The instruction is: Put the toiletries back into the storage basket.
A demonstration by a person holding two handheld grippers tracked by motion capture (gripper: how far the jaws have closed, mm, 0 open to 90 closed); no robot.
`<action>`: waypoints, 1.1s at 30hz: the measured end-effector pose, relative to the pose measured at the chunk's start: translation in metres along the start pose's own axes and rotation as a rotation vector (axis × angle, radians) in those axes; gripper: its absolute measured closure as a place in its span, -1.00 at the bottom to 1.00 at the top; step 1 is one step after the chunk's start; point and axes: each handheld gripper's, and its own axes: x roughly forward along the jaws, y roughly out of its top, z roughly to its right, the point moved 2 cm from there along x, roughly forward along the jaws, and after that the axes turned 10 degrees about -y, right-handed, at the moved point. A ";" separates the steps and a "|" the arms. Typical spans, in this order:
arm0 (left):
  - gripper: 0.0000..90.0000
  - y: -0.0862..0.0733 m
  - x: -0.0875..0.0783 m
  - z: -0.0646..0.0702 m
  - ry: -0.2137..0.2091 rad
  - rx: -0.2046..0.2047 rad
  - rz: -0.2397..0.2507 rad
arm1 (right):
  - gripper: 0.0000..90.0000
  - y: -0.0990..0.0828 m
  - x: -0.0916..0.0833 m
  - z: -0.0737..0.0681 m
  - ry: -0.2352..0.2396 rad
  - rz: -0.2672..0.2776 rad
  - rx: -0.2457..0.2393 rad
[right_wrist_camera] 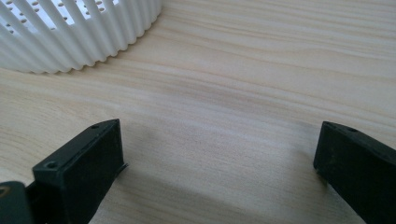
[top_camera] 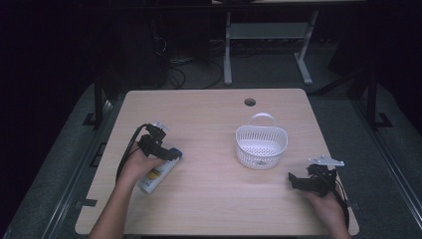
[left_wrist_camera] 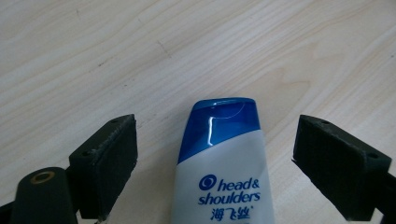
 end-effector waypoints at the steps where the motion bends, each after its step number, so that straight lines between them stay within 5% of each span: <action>1: -0.70 -0.001 0.002 0.000 -0.002 -0.009 0.006 | -0.98 0.000 0.000 0.000 0.000 0.000 0.000; 23: -0.65 -0.010 0.034 -0.004 0.029 -0.010 -0.145 | -0.98 0.000 0.000 0.000 0.001 0.001 -0.002; 33: -0.22 -0.009 0.031 0.000 0.040 0.012 -0.147 | -0.98 0.000 0.000 0.000 0.001 0.001 -0.002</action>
